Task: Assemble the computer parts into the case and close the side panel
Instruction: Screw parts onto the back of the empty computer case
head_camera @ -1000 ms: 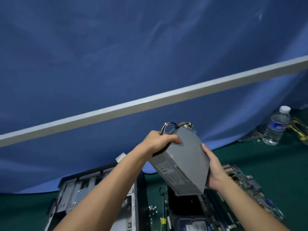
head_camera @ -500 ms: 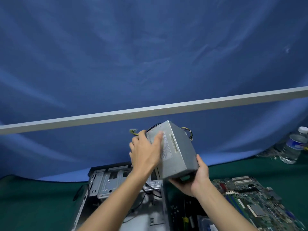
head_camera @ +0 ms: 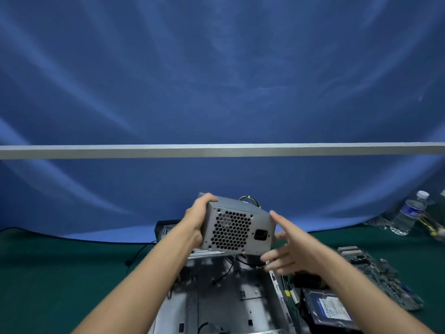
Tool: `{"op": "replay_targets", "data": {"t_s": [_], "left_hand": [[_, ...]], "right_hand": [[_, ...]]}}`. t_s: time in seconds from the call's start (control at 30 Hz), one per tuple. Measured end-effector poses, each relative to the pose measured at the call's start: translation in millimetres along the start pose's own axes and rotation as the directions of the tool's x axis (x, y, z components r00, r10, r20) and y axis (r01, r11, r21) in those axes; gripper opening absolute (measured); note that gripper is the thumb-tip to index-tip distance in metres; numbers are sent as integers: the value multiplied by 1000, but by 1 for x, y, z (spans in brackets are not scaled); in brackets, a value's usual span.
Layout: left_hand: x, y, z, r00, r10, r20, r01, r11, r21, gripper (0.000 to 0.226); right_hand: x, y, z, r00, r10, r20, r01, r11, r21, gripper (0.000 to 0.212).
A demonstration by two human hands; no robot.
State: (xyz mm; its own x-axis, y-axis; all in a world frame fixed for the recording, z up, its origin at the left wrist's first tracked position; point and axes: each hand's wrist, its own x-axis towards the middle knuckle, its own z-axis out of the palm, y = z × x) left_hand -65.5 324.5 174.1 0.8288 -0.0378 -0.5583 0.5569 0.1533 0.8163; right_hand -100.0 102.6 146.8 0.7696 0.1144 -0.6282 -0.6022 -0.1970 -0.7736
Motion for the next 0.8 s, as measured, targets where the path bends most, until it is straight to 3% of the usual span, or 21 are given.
{"op": "replay_targets", "data": {"t_s": [0.03, 0.1, 0.2, 0.27, 0.4, 0.57, 0.67, 0.73, 0.8], "left_hand": [[-2, -2, -10, 999, -14, 34, 14, 1000, -5, 33], [-2, -4, -26, 999, 5, 51, -3, 999, -37, 37], [-2, -5, -45, 997, -2, 71, 7, 997, -74, 37], [-5, -2, -56, 996, -26, 86, 33, 996, -78, 31], [-10, 1, -76, 989, -66, 129, 69, 997, -21, 32], [-13, -3, -95, 989, -85, 124, 91, 995, -46, 41], [-11, -6, -104, 995, -85, -60, 77, 990, -115, 62], [-10, -15, -107, 992, -42, -120, 50, 997, 63, 55], [-9, -29, -111, 993, -76, -86, 96, 959, 266, 47]], "right_hand": [[-4, -7, 1, 998, -24, -59, 19, 996, -90, 81], [-8, -20, 7, 986, -82, -148, 48, 973, -224, 76], [-7, -33, 22, 971, -124, -204, 65, 959, -275, 69], [-8, -39, 31, 989, -68, -129, 45, 983, -177, 63], [-5, -38, 58, 992, 39, 120, -66, 971, 232, 49], [19, -20, 97, 995, 48, 84, -80, 897, 435, 38], [35, -1, 117, 999, 30, 21, -37, 855, 517, 40], [48, 14, 129, 1000, 16, 4, -15, 840, 543, 41], [61, 27, 135, 1000, 3, 16, -11, 844, 536, 41]]}}
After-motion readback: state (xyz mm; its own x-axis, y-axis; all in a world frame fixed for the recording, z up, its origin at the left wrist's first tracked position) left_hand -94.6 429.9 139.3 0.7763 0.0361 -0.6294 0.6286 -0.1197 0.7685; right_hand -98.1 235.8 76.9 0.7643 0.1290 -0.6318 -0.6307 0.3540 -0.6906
